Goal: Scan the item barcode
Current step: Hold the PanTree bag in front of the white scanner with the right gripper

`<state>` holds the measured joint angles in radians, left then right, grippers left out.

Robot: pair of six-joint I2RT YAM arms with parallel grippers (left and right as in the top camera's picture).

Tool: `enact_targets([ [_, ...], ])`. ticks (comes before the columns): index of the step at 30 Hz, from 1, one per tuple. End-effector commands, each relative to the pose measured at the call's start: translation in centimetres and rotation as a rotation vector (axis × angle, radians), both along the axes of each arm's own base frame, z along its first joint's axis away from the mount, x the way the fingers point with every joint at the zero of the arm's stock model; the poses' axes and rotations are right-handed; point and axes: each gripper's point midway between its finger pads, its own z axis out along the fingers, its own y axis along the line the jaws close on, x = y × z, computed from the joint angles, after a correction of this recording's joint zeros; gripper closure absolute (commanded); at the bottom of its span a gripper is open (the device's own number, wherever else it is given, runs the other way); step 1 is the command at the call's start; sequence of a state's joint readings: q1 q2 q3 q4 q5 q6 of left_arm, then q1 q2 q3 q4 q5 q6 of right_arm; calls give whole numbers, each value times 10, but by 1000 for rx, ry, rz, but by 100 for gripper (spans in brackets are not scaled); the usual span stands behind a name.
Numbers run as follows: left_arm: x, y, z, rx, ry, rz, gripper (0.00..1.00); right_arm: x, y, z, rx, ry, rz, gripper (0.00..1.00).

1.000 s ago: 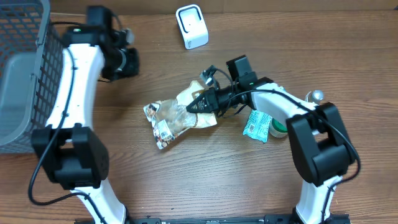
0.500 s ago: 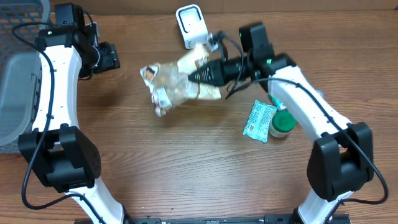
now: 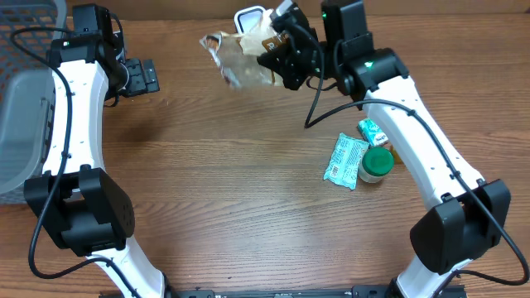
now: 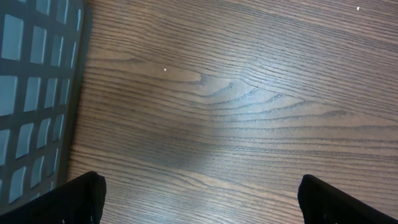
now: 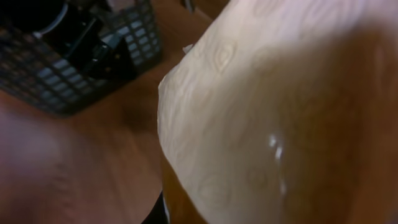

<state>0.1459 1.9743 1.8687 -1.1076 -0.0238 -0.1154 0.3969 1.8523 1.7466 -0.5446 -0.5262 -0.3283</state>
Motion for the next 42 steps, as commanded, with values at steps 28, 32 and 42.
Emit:
enact_targets([
  [28,0,2,4,21,-5,-10,1,139,21,-60,-606,-840,-230,96],
  [32,0,2,4,21,-5,-10,0,137,30,-79,-621,-818,-204,96],
  [42,0,2,4,21,-5,-11,1,135,37,-125,-618,-730,-161,96],
])
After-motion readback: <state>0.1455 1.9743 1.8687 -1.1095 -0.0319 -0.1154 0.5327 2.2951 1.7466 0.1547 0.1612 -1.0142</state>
